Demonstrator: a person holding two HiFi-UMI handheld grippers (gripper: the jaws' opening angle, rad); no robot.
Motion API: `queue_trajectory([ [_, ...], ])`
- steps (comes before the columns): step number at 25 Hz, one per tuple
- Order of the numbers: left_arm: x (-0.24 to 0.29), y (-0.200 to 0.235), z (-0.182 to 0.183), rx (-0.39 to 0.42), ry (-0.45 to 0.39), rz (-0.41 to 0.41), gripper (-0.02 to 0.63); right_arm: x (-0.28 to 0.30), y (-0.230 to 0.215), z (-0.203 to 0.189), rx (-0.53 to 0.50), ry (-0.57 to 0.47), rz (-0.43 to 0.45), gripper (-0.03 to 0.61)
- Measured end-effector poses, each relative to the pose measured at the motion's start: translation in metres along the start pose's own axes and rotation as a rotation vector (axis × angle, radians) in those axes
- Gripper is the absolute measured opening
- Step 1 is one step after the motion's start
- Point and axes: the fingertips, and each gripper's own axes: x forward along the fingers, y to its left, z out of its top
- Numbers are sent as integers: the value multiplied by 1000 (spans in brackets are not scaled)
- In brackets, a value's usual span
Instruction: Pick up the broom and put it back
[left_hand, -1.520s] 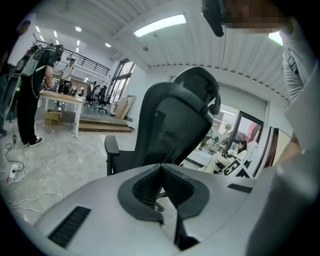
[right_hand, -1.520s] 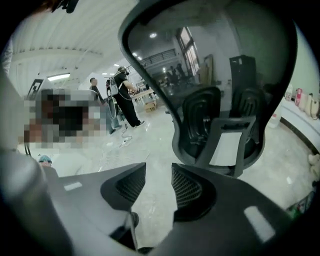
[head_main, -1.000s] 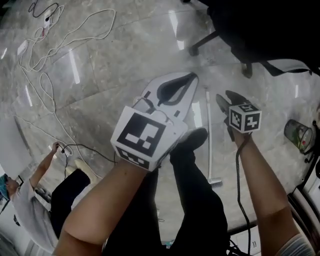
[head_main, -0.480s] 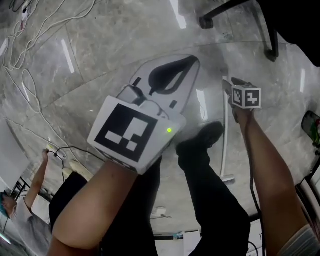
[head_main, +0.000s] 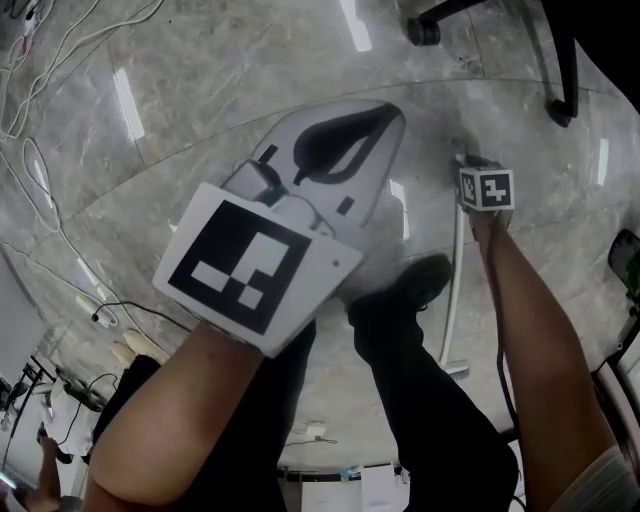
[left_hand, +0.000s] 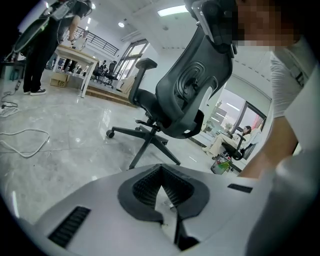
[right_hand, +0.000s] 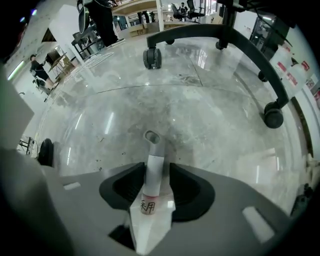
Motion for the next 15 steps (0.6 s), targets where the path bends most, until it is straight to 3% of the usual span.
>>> queue_trajectory([
  [3, 0, 6, -4, 5, 1, 6, 5, 0, 4, 3, -32, -15, -23, 107],
  [8, 1, -1, 0, 2, 13, 3, 5, -10, 13, 4, 16, -33, 1, 95],
  [15, -17, -22, 57, 20, -20, 2, 5, -90, 37, 31, 20, -122, 29, 91],
])
